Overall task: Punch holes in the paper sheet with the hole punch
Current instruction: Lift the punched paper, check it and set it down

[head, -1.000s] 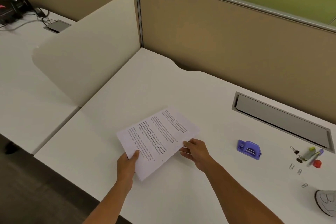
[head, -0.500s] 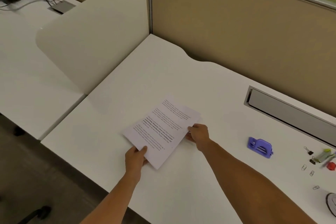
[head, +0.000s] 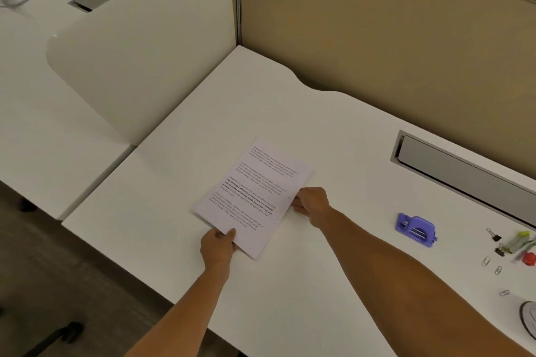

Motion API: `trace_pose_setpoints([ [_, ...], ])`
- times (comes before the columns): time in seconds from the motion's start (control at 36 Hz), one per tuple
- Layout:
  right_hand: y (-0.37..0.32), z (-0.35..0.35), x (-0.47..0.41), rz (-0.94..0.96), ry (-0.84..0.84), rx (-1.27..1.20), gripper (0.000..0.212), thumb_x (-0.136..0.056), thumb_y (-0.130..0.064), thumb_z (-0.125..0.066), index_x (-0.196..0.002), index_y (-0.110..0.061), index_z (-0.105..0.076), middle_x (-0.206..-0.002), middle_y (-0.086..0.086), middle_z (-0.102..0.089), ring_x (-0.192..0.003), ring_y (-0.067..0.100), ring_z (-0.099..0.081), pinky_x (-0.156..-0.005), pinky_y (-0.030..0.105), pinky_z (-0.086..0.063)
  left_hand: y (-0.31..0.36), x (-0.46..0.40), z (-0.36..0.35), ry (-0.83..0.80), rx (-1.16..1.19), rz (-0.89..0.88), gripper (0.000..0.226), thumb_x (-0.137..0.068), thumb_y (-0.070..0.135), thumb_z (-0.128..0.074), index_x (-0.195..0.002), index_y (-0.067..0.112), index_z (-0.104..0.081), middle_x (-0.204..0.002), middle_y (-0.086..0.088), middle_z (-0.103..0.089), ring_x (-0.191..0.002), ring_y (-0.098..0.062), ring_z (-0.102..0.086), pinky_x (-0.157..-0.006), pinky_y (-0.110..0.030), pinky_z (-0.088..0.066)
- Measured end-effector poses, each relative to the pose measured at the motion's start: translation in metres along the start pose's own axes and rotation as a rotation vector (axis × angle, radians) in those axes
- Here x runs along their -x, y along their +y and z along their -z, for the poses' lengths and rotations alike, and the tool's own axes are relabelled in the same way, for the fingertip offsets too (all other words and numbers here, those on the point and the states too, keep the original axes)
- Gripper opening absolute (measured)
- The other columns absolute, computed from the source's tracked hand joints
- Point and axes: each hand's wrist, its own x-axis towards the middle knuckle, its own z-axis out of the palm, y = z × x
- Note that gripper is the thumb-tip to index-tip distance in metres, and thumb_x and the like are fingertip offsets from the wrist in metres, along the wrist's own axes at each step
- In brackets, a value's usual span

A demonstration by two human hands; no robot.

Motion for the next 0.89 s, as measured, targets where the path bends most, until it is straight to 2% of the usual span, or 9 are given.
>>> trace_pose_setpoints([
  [0.08,-0.002,0.0,0.003,-0.017,0.004,-0.006,0.026,-0.085,0.002,-0.051,-0.101,0.005,-0.071,-0.095,0.018,-0.076,-0.091,0.032,-0.075,-0.074,0.035,-0.063,-0.003,-0.005,-0.001,0.023,-0.022,-0.014,0.013,-0.09,-0.002,-0.064,-0.103,0.001,-0.068,-0.099,-0.014,-0.071,-0.093,-0.028,-0.069,-0.08,-0.039,-0.06],
  [0.17,-0.002,0.001,0.007,-0.025,-0.004,-0.001,0.024,-0.087,0.003,-0.051,-0.1,0.005,-0.07,-0.094,0.018,-0.076,-0.083,0.029,-0.073,-0.073,0.034,-0.063,-0.005,-0.009,-0.002,0.038,-0.049,-0.026,0.008,-0.09,-0.001,-0.065,-0.092,0.006,-0.068,-0.096,-0.014,-0.071,-0.091,-0.028,-0.069,-0.084,-0.043,-0.06],
  [0.28,0.0,0.006,0.009,-0.028,-0.008,0.01,0.021,-0.088,0.005,-0.051,-0.097,0.006,-0.07,-0.091,0.016,-0.074,-0.077,0.025,-0.071,-0.073,0.032,-0.062,-0.007,-0.011,-0.004,0.056,-0.08,-0.037,0.008,-0.091,0.0,-0.064,-0.098,0.002,-0.069,-0.098,-0.014,-0.071,-0.091,-0.029,-0.069,-0.086,-0.044,-0.059],
  [0.36,-0.002,0.009,0.013,-0.017,-0.004,0.003,0.014,-0.09,0.005,-0.052,-0.088,0.002,-0.066,-0.085,0.016,-0.068,-0.07,0.023,-0.064,-0.073,0.032,-0.059,-0.008,-0.011,-0.004,0.061,-0.123,-0.057,0.005,-0.09,0.001,-0.065,-0.092,0.005,-0.068,-0.095,-0.012,-0.071,-0.091,-0.029,-0.07,-0.086,-0.046,-0.059],
  [0.44,-0.002,0.013,0.017,-0.015,0.01,-0.01,0.017,-0.092,0.004,-0.05,-0.08,-0.002,-0.06,-0.081,0.013,-0.062,-0.067,0.023,-0.061,-0.069,0.031,-0.057,-0.008,-0.011,-0.004,0.068,-0.155,-0.06,0.002,-0.09,0.002,-0.066,-0.091,0.002,-0.068,-0.094,-0.013,-0.071,-0.088,-0.029,-0.07,-0.085,-0.046,-0.06],
  [0.58,0.001,0.026,0.023,-0.016,0.023,-0.035,0.015,-0.093,0.001,-0.049,-0.081,-0.004,-0.058,-0.082,0.012,-0.061,-0.066,0.024,-0.059,-0.063,0.03,-0.054,-0.007,-0.012,-0.004,0.062,-0.232,-0.08,0.006,-0.089,0.006,-0.07,-0.092,0.002,-0.068,-0.095,-0.015,-0.072,-0.085,-0.029,-0.07,-0.084,-0.048,-0.06],
  [0.75,0.003,0.054,0.032,0.01,0.025,-0.041,0.007,-0.094,-0.004,-0.053,-0.095,-0.003,-0.06,-0.089,0.012,-0.063,-0.074,0.025,-0.063,-0.071,0.032,-0.058,0.001,-0.001,-0.008,0.096,-0.297,-0.081,0.026,-0.093,0.025,-0.067,-0.092,-0.002,-0.069,-0.089,-0.013,-0.071,-0.079,-0.032,-0.071,-0.08,-0.043,-0.061],
  [0.83,0.004,0.072,0.039,0.033,0.031,-0.054,0.008,-0.094,-0.005,-0.054,-0.089,-0.005,-0.06,-0.092,0.012,-0.064,-0.076,0.025,-0.064,-0.072,0.032,-0.058,0.0,0.007,-0.01,0.143,-0.348,-0.043,0.039,-0.094,0.035,-0.063,-0.092,-0.004,-0.069,-0.089,-0.017,-0.073,-0.076,-0.03,-0.071,-0.071,-0.035,-0.056],
  [0.89,0.004,0.085,0.044,0.053,0.04,-0.067,0.008,-0.094,-0.006,-0.055,-0.087,-0.007,-0.06,-0.093,0.012,-0.064,-0.078,0.026,-0.065,-0.076,0.034,-0.058,-0.001,0.014,-0.014,0.182,-0.343,-0.015,0.045,-0.091,0.036,-0.068,-0.112,-0.003,-0.061,-0.103,-0.017,-0.07,-0.087,-0.032,-0.069,-0.077,-0.04,-0.058],
])
